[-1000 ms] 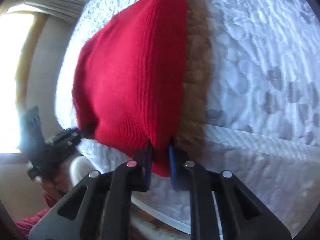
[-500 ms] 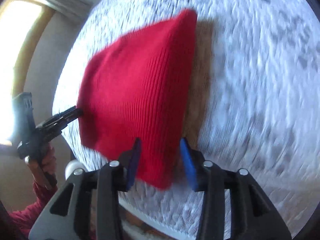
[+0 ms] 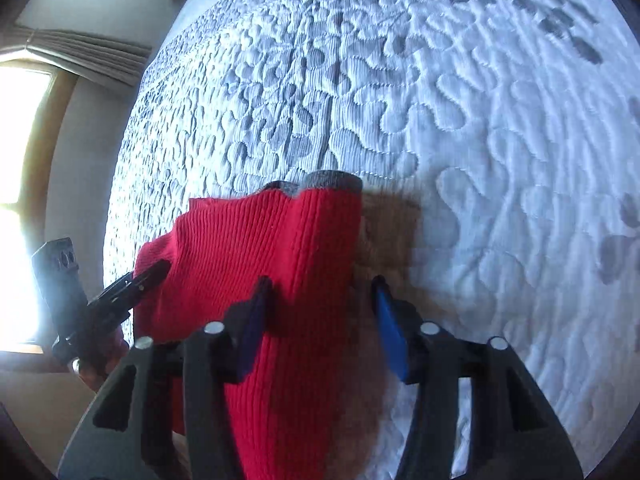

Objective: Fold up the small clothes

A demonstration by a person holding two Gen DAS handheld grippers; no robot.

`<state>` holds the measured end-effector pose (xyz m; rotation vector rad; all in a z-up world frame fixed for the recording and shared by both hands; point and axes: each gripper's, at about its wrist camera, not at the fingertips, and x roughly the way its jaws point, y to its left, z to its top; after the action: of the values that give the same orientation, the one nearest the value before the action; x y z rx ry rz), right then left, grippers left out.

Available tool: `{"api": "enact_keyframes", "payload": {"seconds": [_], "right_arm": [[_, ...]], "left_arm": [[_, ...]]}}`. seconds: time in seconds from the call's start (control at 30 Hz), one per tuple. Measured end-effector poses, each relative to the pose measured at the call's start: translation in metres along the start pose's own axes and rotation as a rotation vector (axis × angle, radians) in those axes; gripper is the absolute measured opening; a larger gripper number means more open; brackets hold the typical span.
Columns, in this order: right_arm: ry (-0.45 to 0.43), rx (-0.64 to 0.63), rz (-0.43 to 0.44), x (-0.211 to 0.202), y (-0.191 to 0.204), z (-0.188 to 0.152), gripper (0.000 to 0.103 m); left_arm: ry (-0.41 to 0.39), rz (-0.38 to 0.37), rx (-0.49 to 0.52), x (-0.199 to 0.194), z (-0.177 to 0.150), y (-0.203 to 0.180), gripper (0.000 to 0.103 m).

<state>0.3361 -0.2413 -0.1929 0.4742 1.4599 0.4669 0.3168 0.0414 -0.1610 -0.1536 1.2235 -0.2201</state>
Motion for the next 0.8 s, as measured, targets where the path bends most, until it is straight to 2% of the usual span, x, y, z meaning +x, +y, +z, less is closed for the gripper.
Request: {"api": "enact_keyframes", "payload": {"seconds": [0.03, 0.07, 0.2, 0.27, 0.37, 0.5, 0.53, 0.57, 0.63, 0.7, 0.73, 0.77, 0.8], "right_arm": [[0.001, -0.011, 0.011, 0.004, 0.000, 0.001, 0.020], [0.001, -0.021, 0.021, 0.002, 0.002, -0.001, 0.013], [-0.052, -0.098, 0.016, -0.006, 0.022, -0.001, 0.011], [-0.064, -0.107, 0.001, -0.009, 0.026, 0.000, 0.010], [-0.025, -0.077, -0.101, 0.003, 0.017, 0.002, 0.010], [-0.015, -0.062, -0.110, 0.009, 0.014, 0.003, 0.013], [-0.021, -0.071, -0.116, 0.007, 0.017, 0.003, 0.019], [-0.028, -0.082, -0.124, 0.004, 0.020, 0.001, 0.025], [-0.045, -0.104, -0.155, -0.003, 0.026, -0.004, 0.030], [-0.059, -0.115, -0.147, -0.008, 0.030, -0.010, 0.034], [-0.063, -0.114, -0.139, -0.011, 0.031, -0.014, 0.037], [-0.066, -0.113, -0.135, -0.015, 0.031, -0.019, 0.039], [-0.070, -0.118, -0.137, -0.018, 0.032, -0.026, 0.039]], "left_arm": [[0.002, 0.001, -0.003, 0.001, 0.001, 0.001, 0.022], [0.006, -0.003, -0.012, 0.001, 0.002, 0.002, 0.018], [0.002, 0.057, -0.020, -0.006, -0.002, 0.009, 0.014], [0.007, 0.036, -0.046, -0.006, -0.002, 0.017, 0.014], [0.012, 0.033, -0.044, -0.002, -0.003, 0.018, 0.014], [-0.002, 0.057, -0.014, -0.004, -0.004, 0.011, 0.015], [-0.006, 0.053, -0.013, -0.007, -0.004, 0.010, 0.016], [-0.012, 0.049, -0.011, -0.010, -0.004, 0.009, 0.020], [-0.032, 0.064, 0.003, -0.020, -0.005, 0.006, 0.024], [-0.056, 0.099, 0.027, -0.030, -0.009, 0.001, 0.029], [-0.062, 0.107, 0.032, -0.034, -0.011, -0.001, 0.039], [-0.067, 0.110, 0.039, -0.037, -0.015, -0.003, 0.044], [-0.067, 0.118, 0.049, -0.040, -0.021, -0.006, 0.044]]}}
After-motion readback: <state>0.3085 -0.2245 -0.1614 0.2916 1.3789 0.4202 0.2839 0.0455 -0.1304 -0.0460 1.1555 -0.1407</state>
